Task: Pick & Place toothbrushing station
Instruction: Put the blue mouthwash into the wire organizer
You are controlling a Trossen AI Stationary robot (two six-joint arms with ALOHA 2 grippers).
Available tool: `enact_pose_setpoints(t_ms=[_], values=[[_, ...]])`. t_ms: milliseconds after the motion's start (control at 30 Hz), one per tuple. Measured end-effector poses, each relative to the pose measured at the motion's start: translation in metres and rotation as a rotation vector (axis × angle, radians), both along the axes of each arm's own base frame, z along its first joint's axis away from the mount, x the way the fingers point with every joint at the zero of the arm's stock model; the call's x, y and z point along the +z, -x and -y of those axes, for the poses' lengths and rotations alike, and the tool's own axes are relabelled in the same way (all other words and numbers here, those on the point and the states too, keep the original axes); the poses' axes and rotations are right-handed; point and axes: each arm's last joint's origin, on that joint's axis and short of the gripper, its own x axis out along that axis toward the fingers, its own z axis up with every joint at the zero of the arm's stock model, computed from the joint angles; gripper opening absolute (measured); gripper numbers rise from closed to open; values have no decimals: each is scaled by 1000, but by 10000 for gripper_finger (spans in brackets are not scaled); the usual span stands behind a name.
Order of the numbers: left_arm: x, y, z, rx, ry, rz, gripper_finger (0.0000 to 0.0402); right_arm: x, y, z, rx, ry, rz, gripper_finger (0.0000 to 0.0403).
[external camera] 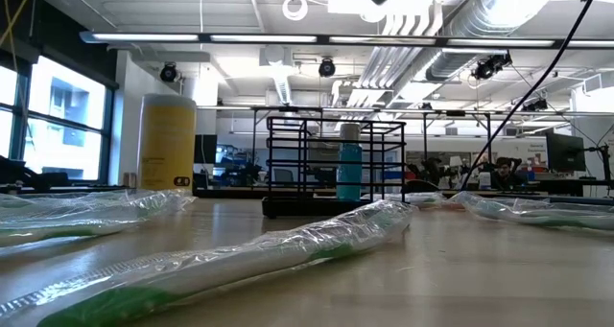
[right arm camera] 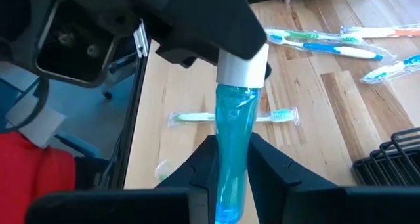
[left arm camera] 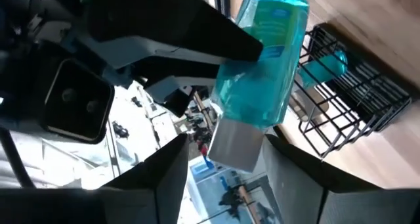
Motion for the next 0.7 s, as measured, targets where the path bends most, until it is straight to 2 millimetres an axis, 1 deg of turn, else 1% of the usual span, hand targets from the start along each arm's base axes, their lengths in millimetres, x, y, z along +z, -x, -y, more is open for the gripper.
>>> enact_pose_setpoints(t_ms=[100, 167, 233, 333, 433, 533, 600, 700], values=[[1, 2, 2, 5, 47, 44, 190, -1, 1, 0, -3, 7, -12, 54], [5, 6, 3, 3, 111, 82, 190, -1, 1, 1, -13, 17, -14, 53], [13, 11, 3, -6, 209, 119, 190, -2, 1, 1, -27, 37, -17, 53], [29, 22, 2, -33, 416, 139, 191, -4, 2, 3, -44, 74, -22, 53], [47, 31, -5, -43, 672, 132, 191, -3, 1, 4, -56, 102, -13, 53], [63, 35, -18, 1, 893, 168, 191, -3, 2, 3, -52, 132, -8, 53], [71, 37, -26, 44, 1002, 208, 191, -3, 2, 3, -45, 141, -7, 53], [78, 35, -39, 125, 1121, 292, 191, -3, 2, 3, -36, 154, -5, 52]])
